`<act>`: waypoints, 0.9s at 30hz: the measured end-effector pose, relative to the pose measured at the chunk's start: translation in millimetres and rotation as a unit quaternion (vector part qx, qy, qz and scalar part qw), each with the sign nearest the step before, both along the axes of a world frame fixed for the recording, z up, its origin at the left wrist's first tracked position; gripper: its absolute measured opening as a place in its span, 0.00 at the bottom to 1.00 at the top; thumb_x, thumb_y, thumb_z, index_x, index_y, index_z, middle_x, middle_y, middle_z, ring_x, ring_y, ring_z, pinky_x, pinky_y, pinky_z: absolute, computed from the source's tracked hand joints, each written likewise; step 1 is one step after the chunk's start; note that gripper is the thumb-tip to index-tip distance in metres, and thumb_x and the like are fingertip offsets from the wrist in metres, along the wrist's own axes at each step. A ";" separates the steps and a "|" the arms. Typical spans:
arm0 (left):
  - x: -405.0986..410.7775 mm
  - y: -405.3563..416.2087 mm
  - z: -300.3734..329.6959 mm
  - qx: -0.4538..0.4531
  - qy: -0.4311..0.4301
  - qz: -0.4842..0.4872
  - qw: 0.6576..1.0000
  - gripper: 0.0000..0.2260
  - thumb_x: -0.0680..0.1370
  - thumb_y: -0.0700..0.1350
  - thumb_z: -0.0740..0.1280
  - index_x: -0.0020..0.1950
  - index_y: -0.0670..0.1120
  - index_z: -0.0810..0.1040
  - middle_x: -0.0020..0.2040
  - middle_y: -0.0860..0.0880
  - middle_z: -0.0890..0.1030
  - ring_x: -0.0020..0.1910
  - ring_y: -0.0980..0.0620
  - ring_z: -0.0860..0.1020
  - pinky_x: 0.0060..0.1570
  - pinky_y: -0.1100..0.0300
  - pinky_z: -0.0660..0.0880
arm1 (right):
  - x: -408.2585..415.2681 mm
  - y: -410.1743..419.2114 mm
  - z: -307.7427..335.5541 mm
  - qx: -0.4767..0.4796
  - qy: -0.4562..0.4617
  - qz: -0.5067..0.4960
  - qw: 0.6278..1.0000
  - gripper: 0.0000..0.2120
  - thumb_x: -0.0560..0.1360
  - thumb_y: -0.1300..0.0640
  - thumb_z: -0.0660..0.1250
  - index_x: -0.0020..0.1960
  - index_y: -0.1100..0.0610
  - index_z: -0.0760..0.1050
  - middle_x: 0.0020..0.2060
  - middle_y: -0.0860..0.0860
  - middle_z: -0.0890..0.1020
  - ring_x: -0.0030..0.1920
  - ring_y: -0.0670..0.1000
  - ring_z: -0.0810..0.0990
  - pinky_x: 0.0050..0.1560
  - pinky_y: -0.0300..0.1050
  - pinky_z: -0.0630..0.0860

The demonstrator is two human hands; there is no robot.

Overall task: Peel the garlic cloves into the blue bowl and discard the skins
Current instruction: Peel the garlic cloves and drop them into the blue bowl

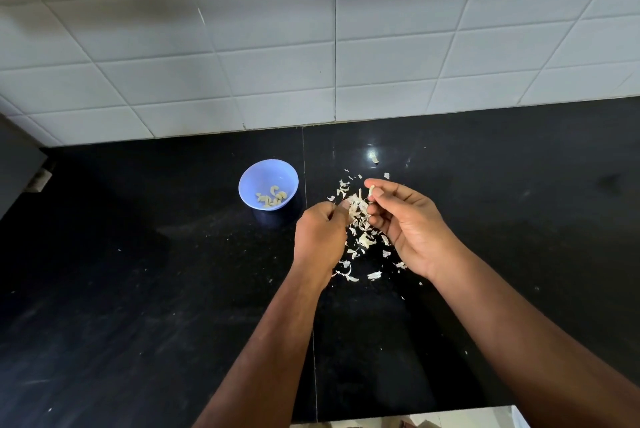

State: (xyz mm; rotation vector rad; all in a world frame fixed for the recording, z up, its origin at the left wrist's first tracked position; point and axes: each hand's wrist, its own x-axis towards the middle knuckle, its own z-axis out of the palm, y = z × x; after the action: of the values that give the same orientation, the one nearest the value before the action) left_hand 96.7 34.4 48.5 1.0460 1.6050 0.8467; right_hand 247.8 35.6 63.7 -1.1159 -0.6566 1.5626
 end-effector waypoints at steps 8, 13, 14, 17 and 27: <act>2.3 -4.6 12.7 0.056 -0.153 0.004 0.987 0.05 0.84 0.45 0.70 0.56 0.48 0.86 0.43 0.53 0.85 0.39 0.56 0.80 0.30 0.59 0.76 | 0.1 -2.6 0.4 0.022 -0.066 0.001 0.998 0.06 0.78 0.65 0.73 0.54 0.59 0.84 0.43 0.56 0.86 0.39 0.49 0.82 0.38 0.42 0.79; 3.2 -3.4 15.7 0.041 -0.194 0.009 0.980 0.06 0.82 0.45 0.73 0.55 0.45 0.86 0.42 0.51 0.84 0.39 0.56 0.79 0.29 0.60 0.75 | 3.1 -4.4 1.6 0.041 -0.087 0.024 0.995 0.05 0.76 0.63 0.74 0.52 0.60 0.85 0.42 0.56 0.86 0.40 0.49 0.83 0.39 0.43 0.80; 3.1 -3.2 15.5 0.031 -0.202 0.012 0.979 0.06 0.82 0.45 0.74 0.55 0.44 0.86 0.41 0.51 0.84 0.38 0.56 0.79 0.29 0.60 0.75 | 4.0 -4.7 1.8 0.044 -0.090 0.032 0.994 0.05 0.76 0.64 0.74 0.52 0.60 0.85 0.42 0.56 0.86 0.40 0.49 0.83 0.40 0.42 0.81; 2.8 -3.9 17.0 0.003 -0.237 0.017 0.971 0.06 0.81 0.44 0.74 0.54 0.43 0.85 0.40 0.51 0.84 0.37 0.56 0.79 0.29 0.60 0.74 | 5.8 -5.3 1.9 0.047 -0.102 0.051 0.992 0.06 0.76 0.63 0.74 0.53 0.60 0.85 0.43 0.56 0.86 0.42 0.50 0.83 0.42 0.42 0.81; 4.7 -1.6 17.0 -0.040 -0.327 -0.004 0.944 0.07 0.85 0.44 0.68 0.51 0.43 0.84 0.43 0.48 0.83 0.39 0.54 0.78 0.29 0.62 0.70 | 4.9 -3.1 -0.5 0.022 -0.054 0.061 0.996 0.07 0.81 0.61 0.69 0.56 0.61 0.85 0.45 0.53 0.86 0.39 0.47 0.81 0.37 0.38 0.78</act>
State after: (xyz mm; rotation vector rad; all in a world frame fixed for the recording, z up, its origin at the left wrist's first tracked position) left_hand 101.4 32.8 65.5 0.6146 1.0554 0.9844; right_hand 252.7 32.5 63.1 -1.1511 -0.8407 1.5909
